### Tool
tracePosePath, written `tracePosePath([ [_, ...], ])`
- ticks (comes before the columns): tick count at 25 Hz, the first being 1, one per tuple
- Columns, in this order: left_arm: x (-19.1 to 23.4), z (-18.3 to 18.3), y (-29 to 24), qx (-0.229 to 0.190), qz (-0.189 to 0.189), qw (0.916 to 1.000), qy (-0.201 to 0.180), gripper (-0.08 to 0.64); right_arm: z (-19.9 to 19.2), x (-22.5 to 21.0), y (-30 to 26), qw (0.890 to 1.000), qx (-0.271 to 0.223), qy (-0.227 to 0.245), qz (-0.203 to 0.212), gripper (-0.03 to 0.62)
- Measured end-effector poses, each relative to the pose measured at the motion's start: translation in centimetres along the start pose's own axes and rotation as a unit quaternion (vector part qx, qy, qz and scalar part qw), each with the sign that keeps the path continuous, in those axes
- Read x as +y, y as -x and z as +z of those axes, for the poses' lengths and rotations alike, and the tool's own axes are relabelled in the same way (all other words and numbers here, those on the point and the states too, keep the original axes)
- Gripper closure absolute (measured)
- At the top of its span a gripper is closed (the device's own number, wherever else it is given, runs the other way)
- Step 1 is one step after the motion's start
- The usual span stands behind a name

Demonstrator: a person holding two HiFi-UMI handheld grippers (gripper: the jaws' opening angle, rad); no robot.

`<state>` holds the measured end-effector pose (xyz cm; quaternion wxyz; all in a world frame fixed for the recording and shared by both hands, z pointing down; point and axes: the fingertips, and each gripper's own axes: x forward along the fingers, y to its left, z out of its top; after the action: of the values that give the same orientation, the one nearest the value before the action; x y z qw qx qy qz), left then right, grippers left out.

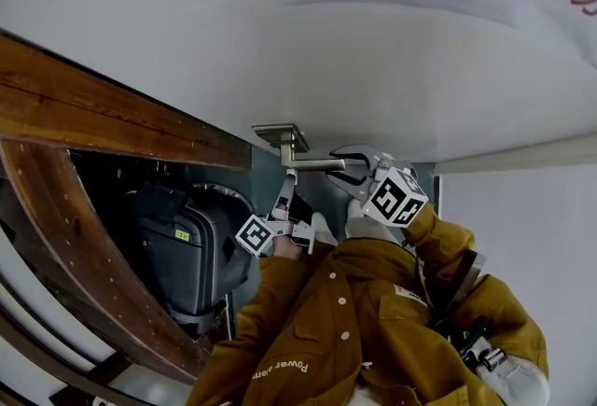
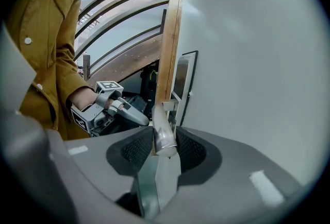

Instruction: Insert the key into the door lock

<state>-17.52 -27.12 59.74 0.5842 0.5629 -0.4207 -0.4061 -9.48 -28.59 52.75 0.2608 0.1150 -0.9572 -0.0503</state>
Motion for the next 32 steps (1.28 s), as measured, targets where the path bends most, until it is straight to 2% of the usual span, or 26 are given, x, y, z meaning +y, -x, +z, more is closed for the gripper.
tracePosePath([
  [8,-0.5,0.0,-0.3,-0.005,-0.014,0.9998,0.011,0.532,-0.1,-0.1,0.0,1.0,0.002,0.001,0.001,0.447],
  [19,0.9,-0.1,0.0,-0.022,-0.002,0.999,0.038,0.532,0.0,0.1,0.1,1.0,-0.002,0.001,0.008,0.449],
  [32,0.4,0.2,-1.0,-0.032,-0.013,0.9985,0.043,0.532,0.0,0.3,0.1,1.0,-0.005,0.0,0.016,0.449],
])
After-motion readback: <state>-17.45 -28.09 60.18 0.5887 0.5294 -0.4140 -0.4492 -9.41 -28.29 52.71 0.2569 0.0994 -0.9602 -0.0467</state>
